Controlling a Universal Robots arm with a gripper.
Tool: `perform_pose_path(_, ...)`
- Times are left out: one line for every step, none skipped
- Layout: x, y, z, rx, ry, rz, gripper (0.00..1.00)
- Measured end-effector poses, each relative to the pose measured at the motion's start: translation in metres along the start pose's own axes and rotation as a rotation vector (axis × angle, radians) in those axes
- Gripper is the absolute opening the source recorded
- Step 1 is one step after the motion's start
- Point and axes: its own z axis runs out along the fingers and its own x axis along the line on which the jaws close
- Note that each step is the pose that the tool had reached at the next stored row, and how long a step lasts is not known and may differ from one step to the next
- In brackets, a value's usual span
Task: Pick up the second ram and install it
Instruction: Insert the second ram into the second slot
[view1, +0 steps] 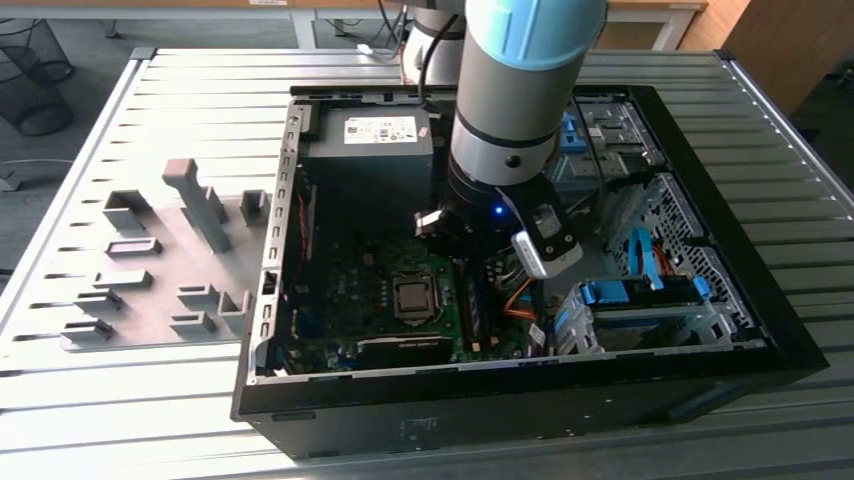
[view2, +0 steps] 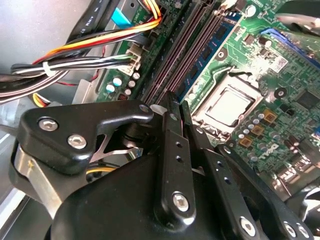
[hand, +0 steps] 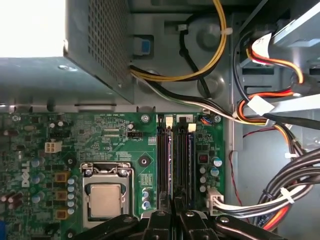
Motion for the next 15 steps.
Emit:
perform_pose_path(0.0001,0.0000,0.0008,-0.0001,0.0000,0.000,0.14)
perform_pose_path(0.0003,-0.0001,0.0013,0.0000,0.0003,0.001,0.14)
perform_pose_path(0.0004,-0.0001,0.0013,0.0002,0.0004,0.001,0.14)
perform_pose_path(0.0007,-0.0001,0.0014,0.0003,0.0005,0.001,0.14)
perform_pose_path(0.0013,-0.0001,0.0015,0.0002,0.0005,0.001,0.14)
perform_pose_path(0.0023,-0.0001,0.0018,0.0000,0.0004,0.001,0.14)
perform_pose_path(0.0025,-0.0001,0.0019,0.0000,0.0004,0.001,0.14)
perform_pose_path(0.0025,-0.0001,0.0019,0.0001,0.0004,0.001,0.14)
perform_pose_path(0.0025,-0.0001,0.0019,0.0001,0.0004,0.001,0.14)
perform_pose_path(0.0025,-0.0001,0.0019,0.0000,0.0004,0.001,0.14)
perform_pose_path(0.0024,-0.0001,0.0019,0.0000,0.0004,0.002,0.14)
perform_pose_path(0.0021,-0.0001,0.0020,0.0000,0.0004,0.001,0.14)
perform_pose_path(0.0021,-0.0001,0.0021,-0.0001,0.0004,0.001,0.14)
perform_pose_path(0.0020,-0.0001,0.0026,-0.0004,0.0002,0.002,0.14)
perform_pose_path(0.0019,-0.0001,0.0030,-0.0003,0.0003,0.002,0.14)
